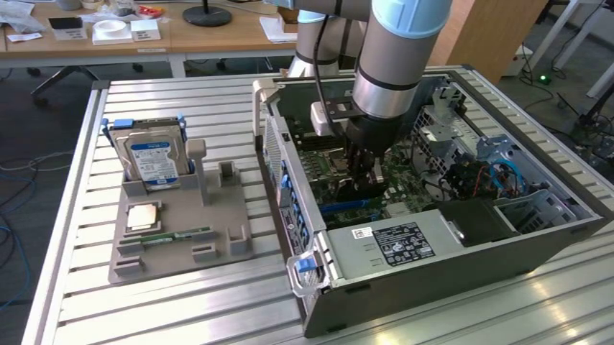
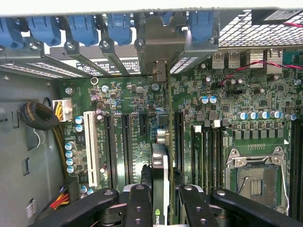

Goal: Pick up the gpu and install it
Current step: 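Insert the gpu into the slot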

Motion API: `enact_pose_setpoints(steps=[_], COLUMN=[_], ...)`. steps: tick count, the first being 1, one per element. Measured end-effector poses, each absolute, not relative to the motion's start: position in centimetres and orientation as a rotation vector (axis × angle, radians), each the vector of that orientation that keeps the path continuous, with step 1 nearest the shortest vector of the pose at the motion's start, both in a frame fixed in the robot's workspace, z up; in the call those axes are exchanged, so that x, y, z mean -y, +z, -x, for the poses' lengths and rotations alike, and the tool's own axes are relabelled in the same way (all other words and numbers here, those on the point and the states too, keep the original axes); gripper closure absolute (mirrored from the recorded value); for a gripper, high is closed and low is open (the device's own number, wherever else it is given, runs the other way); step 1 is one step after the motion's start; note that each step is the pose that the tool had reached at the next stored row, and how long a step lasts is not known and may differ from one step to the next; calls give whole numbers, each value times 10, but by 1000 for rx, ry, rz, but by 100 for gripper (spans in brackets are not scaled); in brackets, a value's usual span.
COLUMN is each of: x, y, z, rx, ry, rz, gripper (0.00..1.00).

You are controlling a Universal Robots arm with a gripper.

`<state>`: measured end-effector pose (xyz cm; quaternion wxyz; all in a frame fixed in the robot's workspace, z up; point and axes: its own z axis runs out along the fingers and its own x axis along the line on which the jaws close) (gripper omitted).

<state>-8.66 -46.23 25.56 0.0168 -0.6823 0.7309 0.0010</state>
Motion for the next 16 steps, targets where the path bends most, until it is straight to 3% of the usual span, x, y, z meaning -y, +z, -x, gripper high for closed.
enact_pose_setpoints(steps=[16], x=[462], y=[255], z=[87], rx=[-2289], ry=[3], rz=[2102], gripper=[73])
